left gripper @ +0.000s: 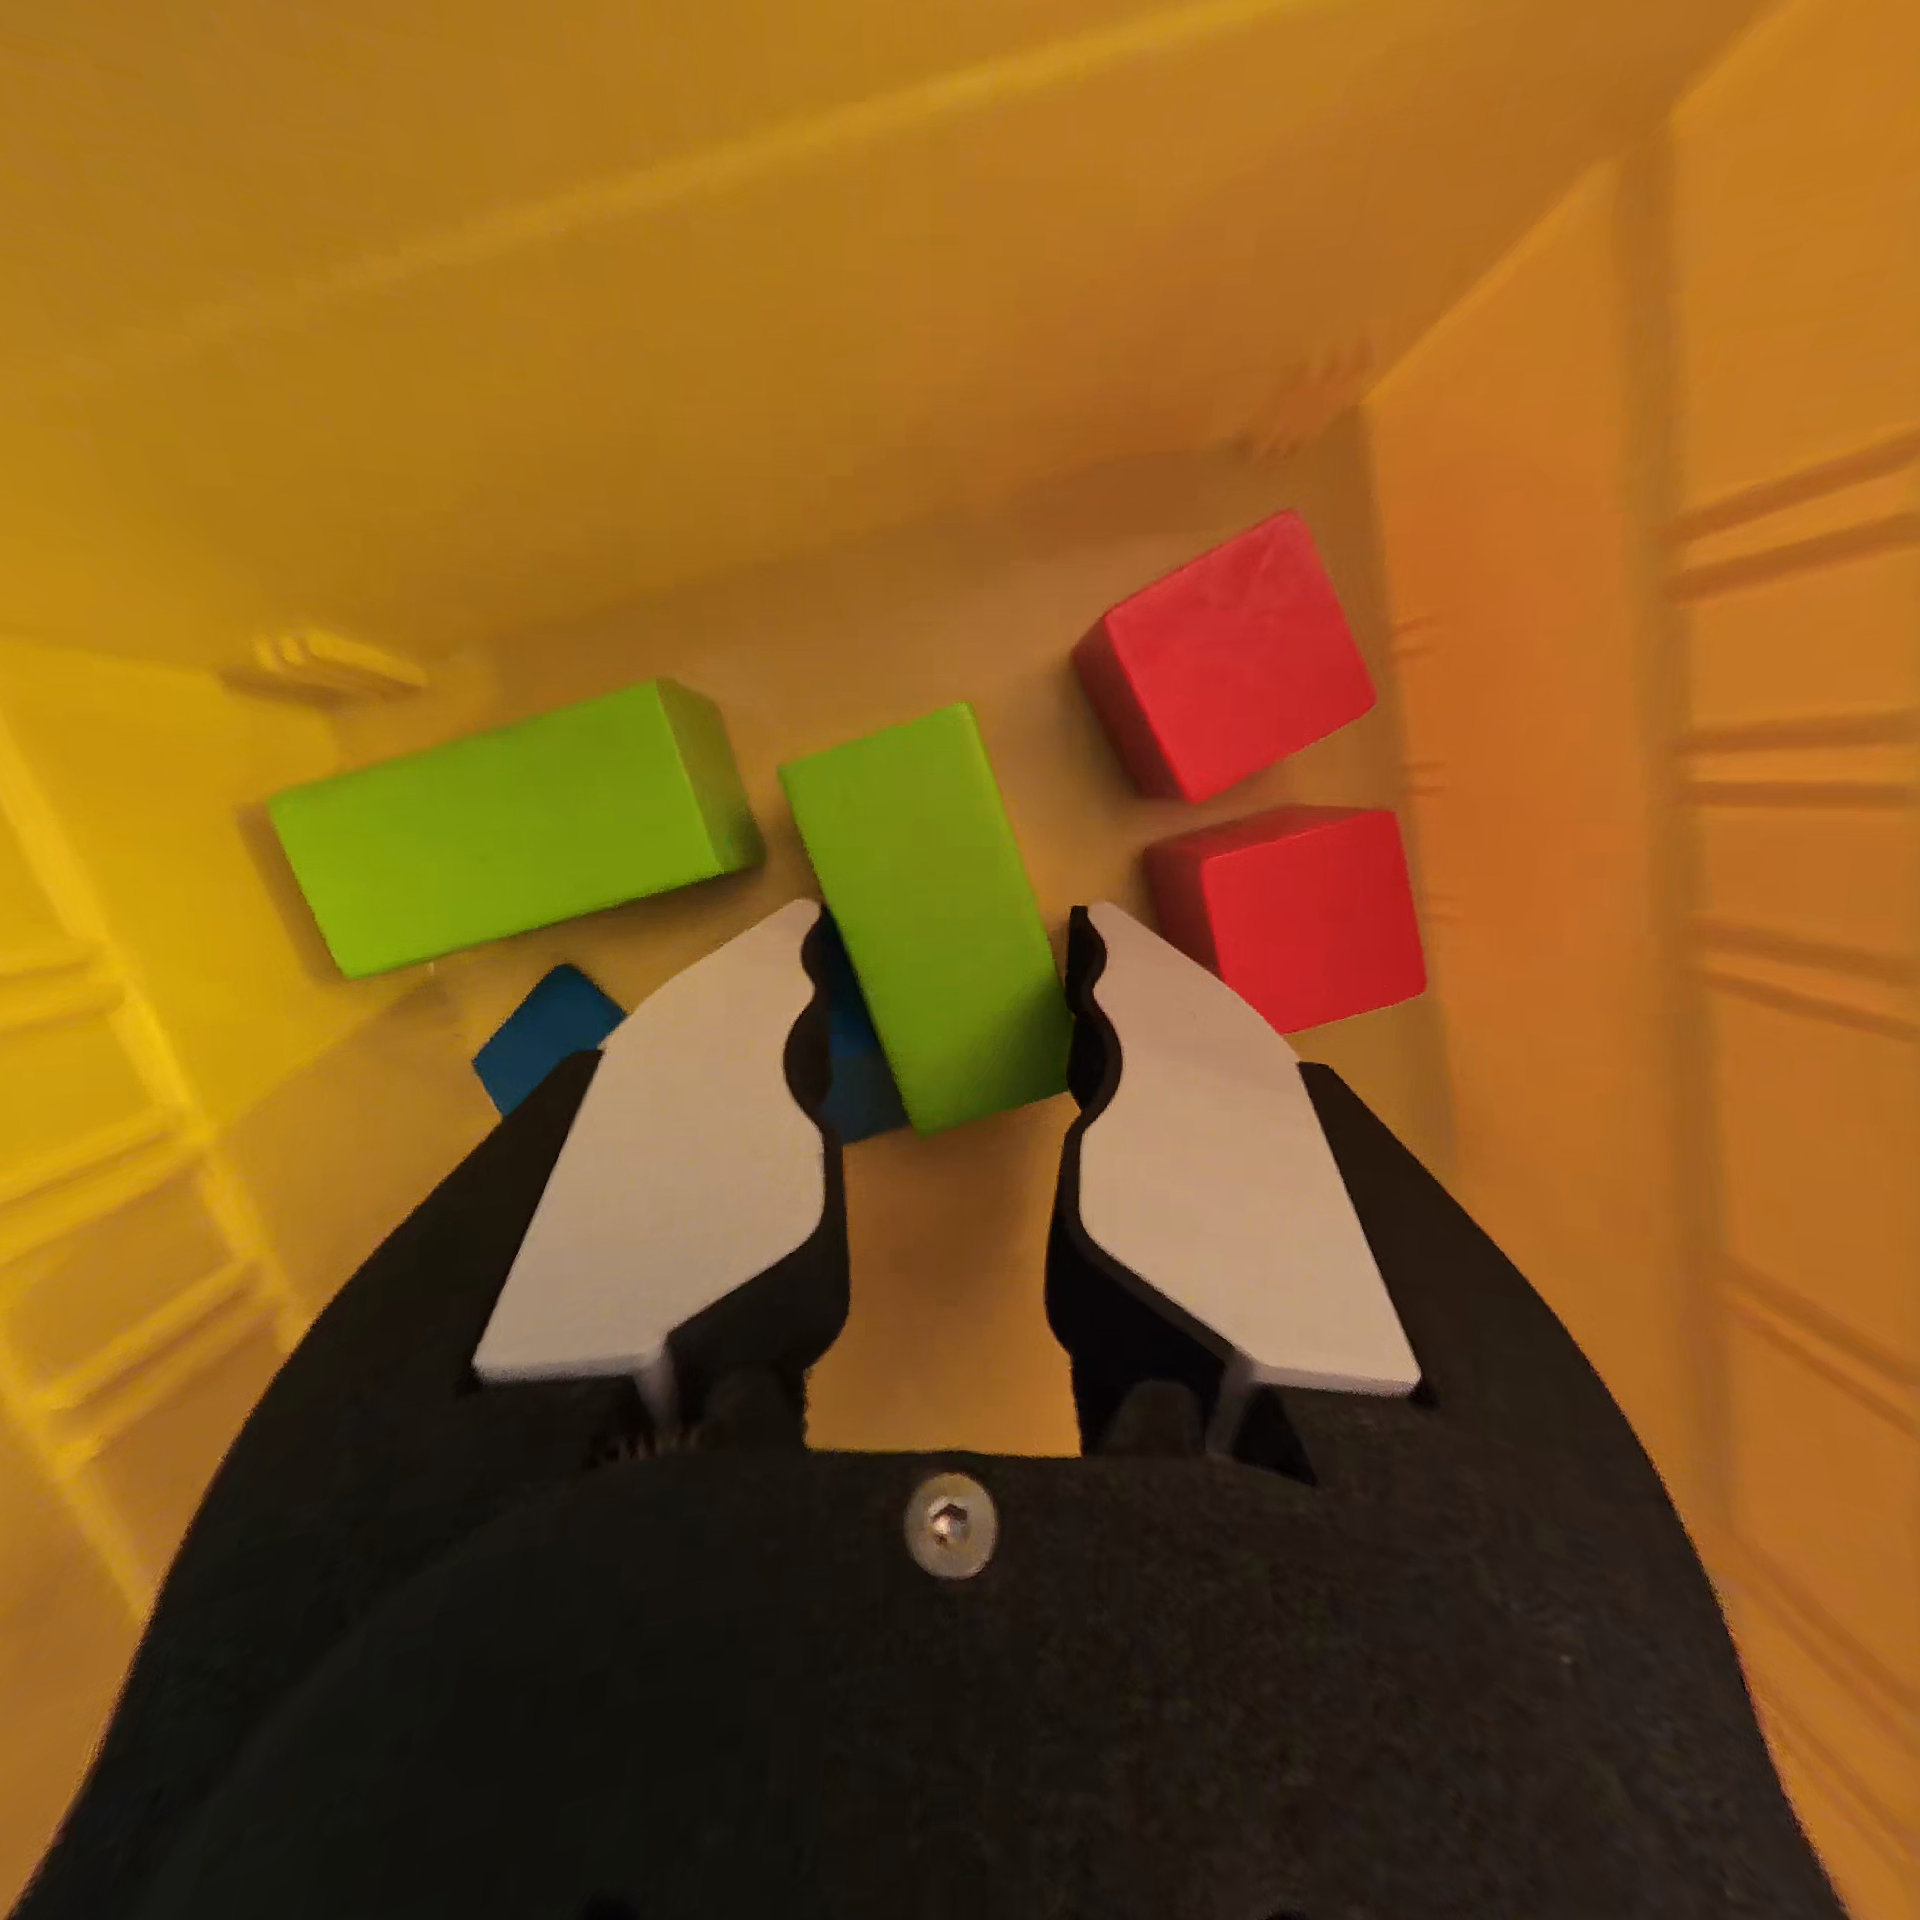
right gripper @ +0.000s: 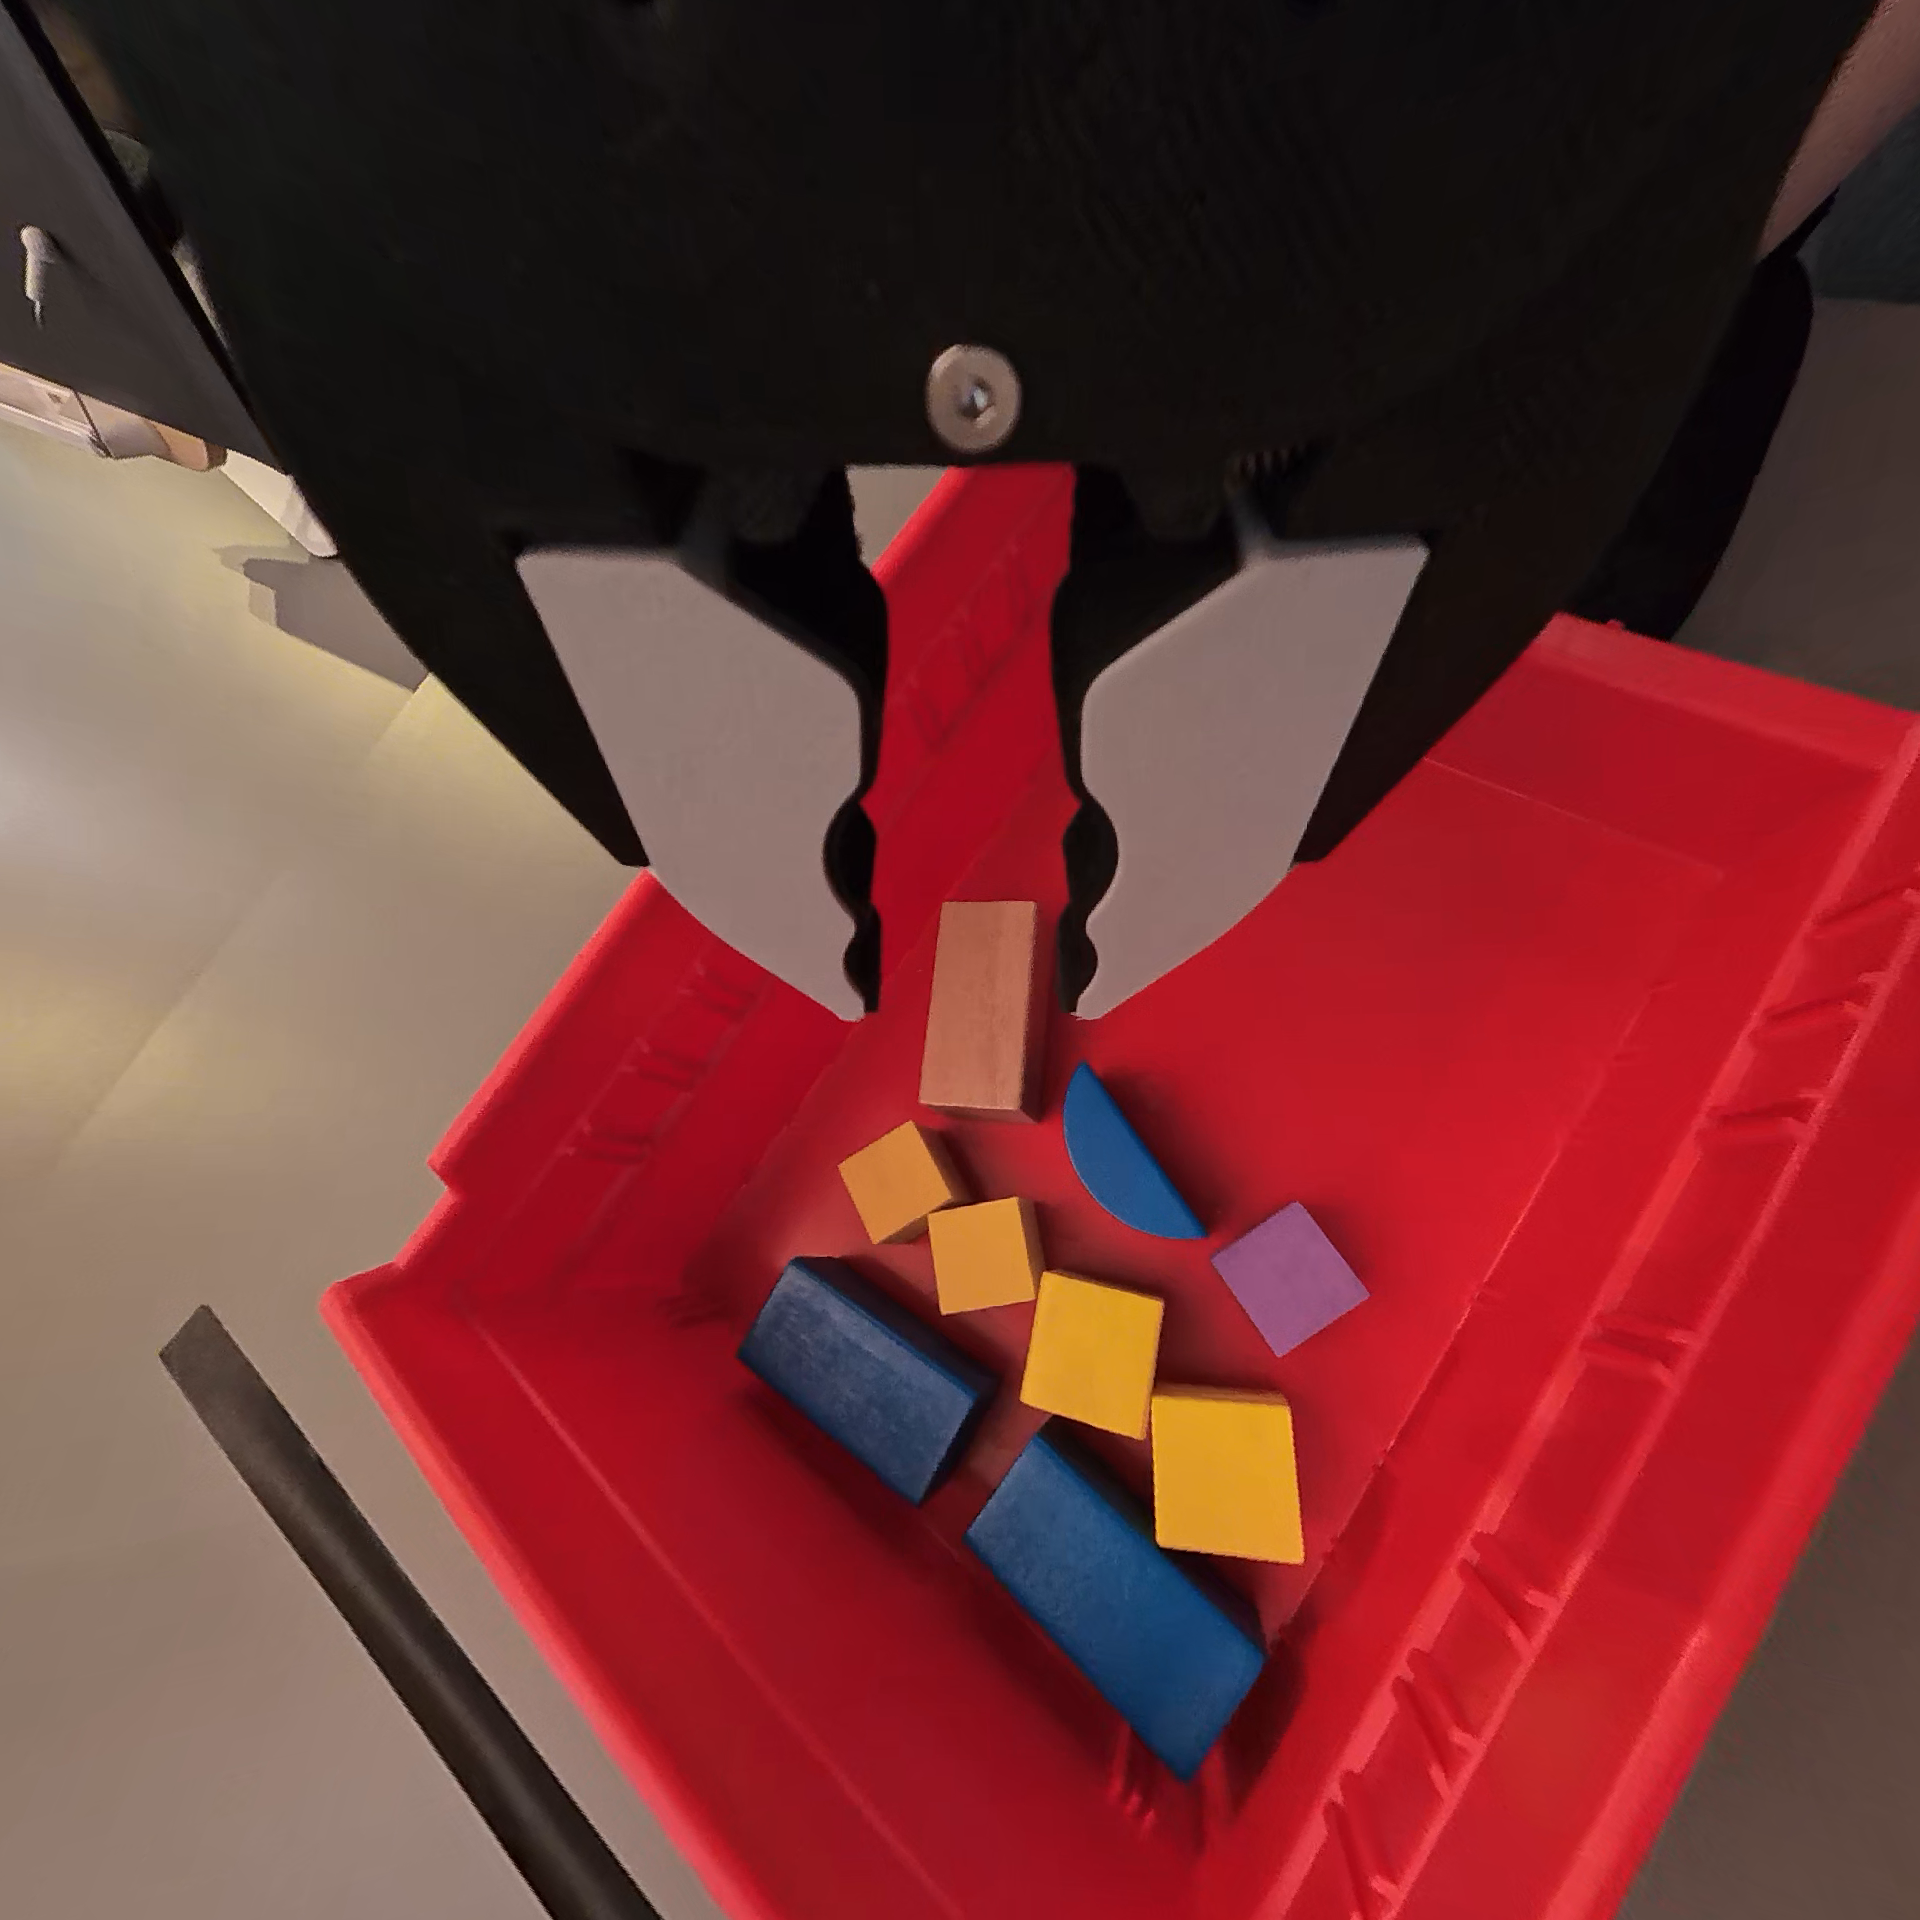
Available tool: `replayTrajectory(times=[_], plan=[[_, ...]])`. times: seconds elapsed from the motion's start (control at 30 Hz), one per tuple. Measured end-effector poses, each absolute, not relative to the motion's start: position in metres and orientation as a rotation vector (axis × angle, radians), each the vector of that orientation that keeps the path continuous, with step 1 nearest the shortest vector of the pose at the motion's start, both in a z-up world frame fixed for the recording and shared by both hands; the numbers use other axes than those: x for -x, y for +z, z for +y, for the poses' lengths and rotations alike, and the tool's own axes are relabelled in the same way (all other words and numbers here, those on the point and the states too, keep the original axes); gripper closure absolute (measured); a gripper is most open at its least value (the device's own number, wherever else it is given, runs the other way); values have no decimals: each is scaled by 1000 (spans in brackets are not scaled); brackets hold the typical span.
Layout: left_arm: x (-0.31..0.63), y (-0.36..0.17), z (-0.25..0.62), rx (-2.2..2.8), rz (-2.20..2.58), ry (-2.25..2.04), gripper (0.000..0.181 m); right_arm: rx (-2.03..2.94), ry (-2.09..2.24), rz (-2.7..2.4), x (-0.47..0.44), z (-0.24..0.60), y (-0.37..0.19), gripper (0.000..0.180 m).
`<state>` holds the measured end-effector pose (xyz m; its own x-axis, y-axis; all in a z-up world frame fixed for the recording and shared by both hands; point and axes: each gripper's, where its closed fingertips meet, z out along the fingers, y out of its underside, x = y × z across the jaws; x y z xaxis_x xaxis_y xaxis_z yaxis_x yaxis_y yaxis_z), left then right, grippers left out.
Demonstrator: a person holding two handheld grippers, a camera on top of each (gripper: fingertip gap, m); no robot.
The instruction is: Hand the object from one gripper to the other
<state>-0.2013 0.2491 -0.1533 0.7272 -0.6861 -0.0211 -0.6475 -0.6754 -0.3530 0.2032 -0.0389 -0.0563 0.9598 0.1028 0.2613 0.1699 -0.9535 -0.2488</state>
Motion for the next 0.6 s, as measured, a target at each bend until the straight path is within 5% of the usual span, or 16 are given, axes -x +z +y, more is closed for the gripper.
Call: replayTrajectory(times=[0.27, 0.6], plan=[[201, -145, 250, 2564, 1055, -235, 141, 2851, -370, -227, -203, -39, -58, 147], [193, -71, 233, 2352, 1076, -560, 142, 2780, -412, -228, -203, -35, -44, 148]])
